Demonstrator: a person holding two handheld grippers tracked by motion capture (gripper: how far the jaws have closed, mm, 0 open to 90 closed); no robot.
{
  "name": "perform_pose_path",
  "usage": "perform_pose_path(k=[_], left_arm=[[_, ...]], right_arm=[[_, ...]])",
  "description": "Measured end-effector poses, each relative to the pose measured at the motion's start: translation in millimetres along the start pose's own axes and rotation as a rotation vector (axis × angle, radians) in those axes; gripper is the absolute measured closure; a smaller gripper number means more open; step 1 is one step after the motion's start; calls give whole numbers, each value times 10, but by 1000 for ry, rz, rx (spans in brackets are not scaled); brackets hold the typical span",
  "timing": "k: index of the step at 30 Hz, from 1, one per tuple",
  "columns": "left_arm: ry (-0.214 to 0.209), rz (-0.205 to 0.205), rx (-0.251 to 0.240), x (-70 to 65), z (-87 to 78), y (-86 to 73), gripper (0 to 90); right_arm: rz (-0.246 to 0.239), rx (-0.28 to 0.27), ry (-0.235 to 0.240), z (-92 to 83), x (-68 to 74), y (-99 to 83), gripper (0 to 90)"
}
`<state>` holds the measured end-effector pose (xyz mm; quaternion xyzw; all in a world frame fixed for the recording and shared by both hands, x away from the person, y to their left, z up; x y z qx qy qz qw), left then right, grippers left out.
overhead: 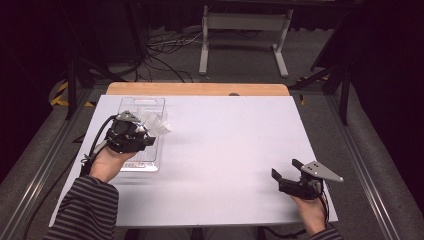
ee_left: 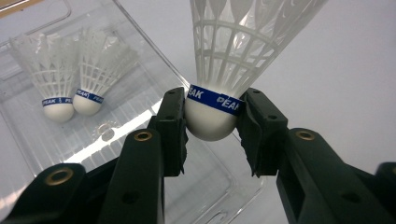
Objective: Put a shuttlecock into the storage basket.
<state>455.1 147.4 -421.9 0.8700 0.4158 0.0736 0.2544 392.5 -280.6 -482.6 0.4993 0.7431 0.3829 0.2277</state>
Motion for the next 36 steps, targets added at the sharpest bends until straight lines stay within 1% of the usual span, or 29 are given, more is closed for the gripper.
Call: perform_pose_path(k=[2, 4, 5, 6, 7, 8, 9, 10, 12, 13, 14, 15, 16, 17, 18, 19, 21, 25, 27, 31, 36], left_arm=[[3, -13, -3, 25, -3, -4, 636], [10, -11, 1, 61, -5, -14, 636], [10, -22, 1, 74, -6, -21, 636], [17, -21, -3, 98, -9, -21, 636], [7, -36, -3, 100, -9, -27, 636], [21, -32, -2, 134, -15, -32, 636], [25, -40, -2, 152, -17, -37, 636], [17, -48, 0, 155, -16, -44, 636], [19, -66, -3, 180, -16, -52, 636], [34, -52, 0, 218, -20, -54, 636], [23, -76, 0, 212, -13, -61, 636], [28, -78, 3, 233, -11, -65, 636], [25, -85, 2, 243, -6, -67, 636], [34, -85, 3, 269, -8, -69, 636], [31, -93, 1, 276, -3, -70, 636], [40, -92, 2, 303, -3, -71, 636], [36, -109, 7, 320, 6, -81, 635], [48, -126, 11, 386, 20, -99, 635], [44, -135, 15, 402, 28, -112, 635], [51, -146, 17, 442, 45, -129, 635], [56, -159, 33, 463, 85, -150, 634]], right_arm=[[2, -2, -1, -3, -5, 0, 132], [4, -4, -1, -5, -9, 1, 131], [3, -4, 0, -4, -11, 1, 131], [3, -4, 0, -4, -10, 1, 131], [3, -4, -1, -5, -9, 1, 131], [2, -6, -1, -6, -8, 4, 131], [1, -7, 1, -6, -5, 5, 131], [0, -7, 2, -5, -3, 5, 131], [1, -5, 5, -3, 0, 5, 131], [3, -5, 6, -1, 0, 4, 131], [4, -3, 7, 0, 2, 2, 131], [3, -4, 6, 0, 1, 2, 132], [2, -6, 5, -1, 1, 5, 131], [1, -6, 6, -2, 2, 5, 131], [1, -6, 7, -3, 3, 6, 131], [1, -6, 6, -3, 3, 6, 131], [0, -7, 5, -3, 2, 8, 131], [1, -9, 5, -6, -1, 9, 131], [2, -10, 5, -6, -1, 10, 132], [2, -9, 6, -4, 2, 10, 132], [6, -6, 10, 2, 10, 7, 131]])
Point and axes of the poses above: each handheld gripper's, and its own axes: z roughly forward along the jaws, y roughly out of its top, x roughly to its left, the point moved 10 cm from there along z, roughly forward along the jaws, and after that the axes turned 12 degrees about x, right-handed, at the moved point
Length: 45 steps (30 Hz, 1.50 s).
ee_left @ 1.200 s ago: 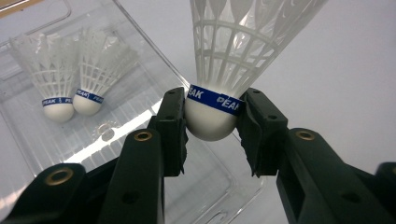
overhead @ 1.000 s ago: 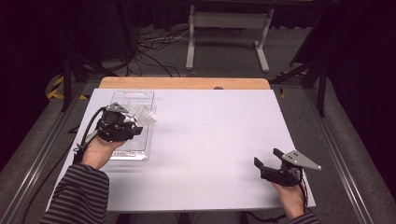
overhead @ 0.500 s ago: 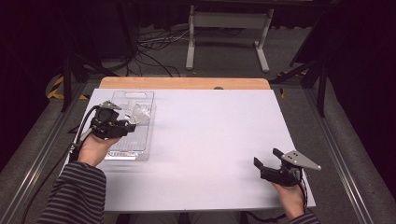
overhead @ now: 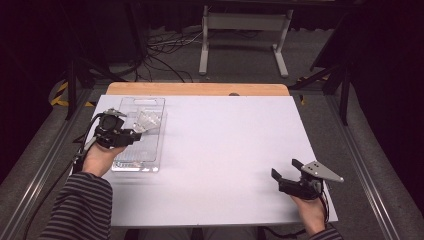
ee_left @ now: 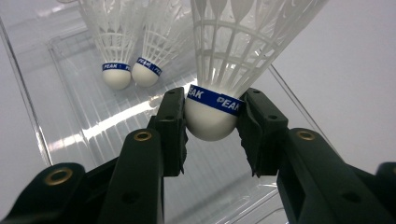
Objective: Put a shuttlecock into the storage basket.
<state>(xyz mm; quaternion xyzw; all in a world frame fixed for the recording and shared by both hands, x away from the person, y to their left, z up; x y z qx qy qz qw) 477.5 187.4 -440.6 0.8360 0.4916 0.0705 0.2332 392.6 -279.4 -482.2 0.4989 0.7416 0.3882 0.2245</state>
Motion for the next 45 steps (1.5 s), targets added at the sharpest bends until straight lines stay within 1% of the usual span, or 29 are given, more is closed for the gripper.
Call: perform_pose_path(k=[7, 9, 12, 14, 15, 16, 17, 18, 19, 20, 21, 22, 23, 24, 25, 26, 27, 28, 29, 30, 31, 32, 33, 36, 38, 40, 43, 45], left_arm=[[16, -10, 26, 55, 78, 0, 632], [17, -13, 41, 52, 97, -10, 632], [23, -4, 43, 38, 109, -8, 633], [22, -1, 58, 28, 128, -17, 632], [23, -1, 61, 16, 125, -17, 632], [29, 10, 57, 5, 104, -13, 633], [37, 12, 53, 6, 80, -11, 633], [33, 5, 59, -3, 64, -19, 633], [41, 10, 58, -1, 47, -20, 633], [37, 16, 61, -12, 40, -12, 633], [29, 8, 49, -22, 53, 4, 633], [-15, -20, 34, -68, 90, -3, 633], [-48, 2, 40, -126, 154, -23, 633], [-16, 28, 80, -128, 226, -59, 633], [8, 31, 102, -112, 270, -79, 633], [-9, 23, 99, -108, 277, -74, 633], [-6, 16, 93, -100, 274, -62, 633], [13, 22, 92, -78, 270, -46, 633], [21, 16, 87, -60, 272, -29, 633], [13, 0, 88, -58, 280, -27, 633], [30, 0, 91, -28, 289, -27, 632], [32, -8, 102, -25, 301, -41, 631], [44, -11, 110, -4, 303, -52, 631], [58, -36, 107, 48, 290, -62, 628], [60, -48, 117, 83, 291, -83, 626], [63, -55, 122, 101, 298, -90, 624], [77, -56, 112, 139, 300, -73, 619], [72, -63, 124, 161, 317, -77, 615]], right_arm=[[3, 3, 9, 14, 12, -2, 131], [1, 1, 8, 14, 14, 1, 131], [3, -1, 10, 12, 13, 2, 131], [-1, -3, 11, 14, 15, 6, 130], [-4, -1, 8, 11, 16, 9, 130], [-8, -4, 7, -1, 23, 13, 130], [-12, -9, 4, -13, 30, 17, 131], [-17, -11, 2, -21, 37, 18, 131], [-21, -10, -5, -24, 38, 18, 131], [-23, -15, -3, -19, 49, 28, 131], [-30, -17, 3, -21, 69, 39, 131], [-27, -28, 5, -44, 85, 62, 131], [-10, -53, 6, -84, 90, 98, 131], [-2, -79, 12, -115, 93, 125, 131], [0, -82, 1, -114, 74, 124, 131], [4, -67, -2, -91, 52, 101, 128], [14, -52, 4, -68, 33, 79, 125], [17, -43, 0, -61, 13, 65, 124], [12, -45, -6, -70, 0, 60, 124], [8, -48, -11, -82, -8, 56, 124], [6, -47, -13, -93, -16, 47, 124], [10, -47, -18, -105, -23, 40, 124], [14, -50, -22, -119, -31, 36, 124], [19, -53, -24, -135, -41, 32, 121], [13, -47, -22, -130, -28, 30, 120], [7, -47, -21, -128, -10, 35, 120], [2, -43, -21, -117, -6, 31, 120], [5, -46, -22, -116, -17, 33, 120]])
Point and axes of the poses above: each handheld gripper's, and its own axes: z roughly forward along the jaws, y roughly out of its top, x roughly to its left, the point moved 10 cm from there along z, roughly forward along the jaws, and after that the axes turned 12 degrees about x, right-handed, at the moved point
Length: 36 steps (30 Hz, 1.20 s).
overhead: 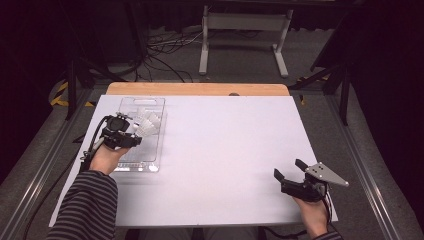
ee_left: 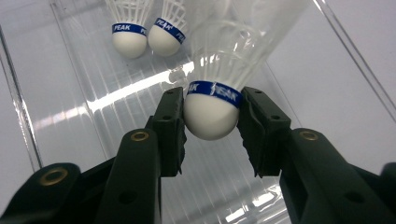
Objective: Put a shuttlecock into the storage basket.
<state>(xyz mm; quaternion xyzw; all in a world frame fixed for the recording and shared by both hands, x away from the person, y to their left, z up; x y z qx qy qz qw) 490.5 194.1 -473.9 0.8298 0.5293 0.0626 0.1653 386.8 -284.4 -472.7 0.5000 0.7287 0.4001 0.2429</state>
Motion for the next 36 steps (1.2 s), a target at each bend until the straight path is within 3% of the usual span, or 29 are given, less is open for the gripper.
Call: perform_pose_path(k=[5, 10, 16, 36], left_arm=[[6, -16, 7, 35, 41, 17, 624], [4, -19, -5, 30, 30, 27, 542], [15, -20, -62, 23, -62, 50, 409], [26, -9, -197, 1, -374, -30, 304]], right_arm=[[-3, 6, 5, 6, 10, -9, 120], [-7, 7, 9, 10, 13, -9, 119], [-9, 6, 8, 14, 17, -4, 119], [-8, 9, 18, 24, 30, -9, 119]])
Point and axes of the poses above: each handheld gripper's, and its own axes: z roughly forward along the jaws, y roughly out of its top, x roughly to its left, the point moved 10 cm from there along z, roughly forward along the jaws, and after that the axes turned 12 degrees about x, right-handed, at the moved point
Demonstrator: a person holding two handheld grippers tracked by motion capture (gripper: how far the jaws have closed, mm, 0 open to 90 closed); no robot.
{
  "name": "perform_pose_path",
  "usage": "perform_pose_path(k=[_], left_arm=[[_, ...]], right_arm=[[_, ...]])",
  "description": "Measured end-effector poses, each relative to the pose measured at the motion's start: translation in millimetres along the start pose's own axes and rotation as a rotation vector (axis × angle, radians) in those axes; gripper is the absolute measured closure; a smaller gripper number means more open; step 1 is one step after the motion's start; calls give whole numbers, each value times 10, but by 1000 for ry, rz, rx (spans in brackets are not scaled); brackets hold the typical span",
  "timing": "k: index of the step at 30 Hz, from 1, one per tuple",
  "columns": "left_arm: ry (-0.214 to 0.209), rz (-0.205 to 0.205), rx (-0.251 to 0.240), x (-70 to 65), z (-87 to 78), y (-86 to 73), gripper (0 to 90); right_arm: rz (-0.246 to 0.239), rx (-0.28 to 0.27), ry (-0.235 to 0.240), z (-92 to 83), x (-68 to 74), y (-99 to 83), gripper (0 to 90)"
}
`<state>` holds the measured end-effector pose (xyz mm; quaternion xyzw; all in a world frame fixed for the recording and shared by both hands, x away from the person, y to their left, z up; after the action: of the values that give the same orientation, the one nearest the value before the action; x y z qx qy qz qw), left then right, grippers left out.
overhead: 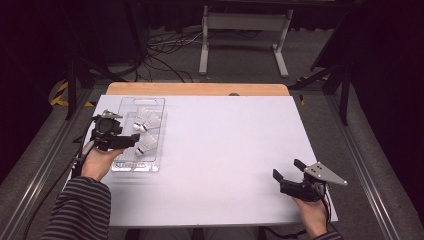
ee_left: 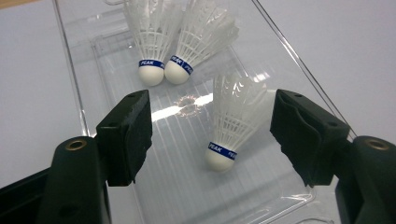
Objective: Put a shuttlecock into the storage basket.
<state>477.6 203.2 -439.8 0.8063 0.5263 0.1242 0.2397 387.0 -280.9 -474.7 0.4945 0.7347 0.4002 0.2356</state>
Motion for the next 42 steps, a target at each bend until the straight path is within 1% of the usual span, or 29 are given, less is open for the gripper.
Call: perform_pose_path(k=[1, 5, 9, 10, 11, 12, 13, 15, 16, 19, 23, 24, 28, 34, 35, 42], left_arm=[[-4, -6, -4, 5, -12, -8, 304], [-2, -2, -22, 43, -60, -46, 309], [-12, -5, -37, 28, -92, -97, 305], [-7, 0, -40, 37, -93, -105, 306], [-18, -8, -39, 22, -93, -121, 305], [-9, -2, -45, 40, -96, -124, 305], [-10, -3, -41, 40, -100, -136, 304], [-8, 1, -52, 47, -114, -142, 300], [-15, -8, -53, 33, -123, -152, 299], [-7, 4, -62, 39, -146, -168, 296], [-25, -1, -71, 14, -159, -208, 292], [-25, -5, -82, 13, -160, -210, 292], [-27, -4, -94, 6, -171, -241, 288], [-44, -5, -116, -15, -209, -280, 286], [-39, -5, -121, -11, -214, -283, 285], [-46, -8, -135, -20, -235, -337, 280]], right_arm=[[2, 1, -2, -1, -1, 0, 119], [1, 1, 1, -1, -4, -3, 119], [3, 4, 2, 6, -1, -5, 119], [2, 4, 2, 7, 1, -4, 119], [1, 4, 2, 7, 2, -3, 119], [0, 5, 1, 7, 2, -4, 119], [1, 4, 2, 7, 4, -3, 119], [1, 3, 2, 5, 5, -2, 119], [1, 3, 2, 4, 5, -1, 119], [2, 4, 3, 7, 4, -4, 119], [2, 2, 5, 4, 3, -2, 119], [2, 3, 5, 4, 3, -3, 119], [2, 5, 5, 8, 6, -5, 119], [2, 4, 9, 11, 9, -5, 119], [2, 5, 9, 11, 9, -5, 119], [3, 7, 10, 13, 9, -9, 119]])
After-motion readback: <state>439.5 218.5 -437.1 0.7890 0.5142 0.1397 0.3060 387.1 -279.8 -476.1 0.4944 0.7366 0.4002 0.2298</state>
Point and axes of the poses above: each handheld gripper's, and its own axes: z roughly forward along the jaws, y roughly out of its top, x roughly to its left, the point moved 10 cm from there along z, roughly forward along the jaws, and after that the axes turned 12 degrees about x, right-handed, at the moved point
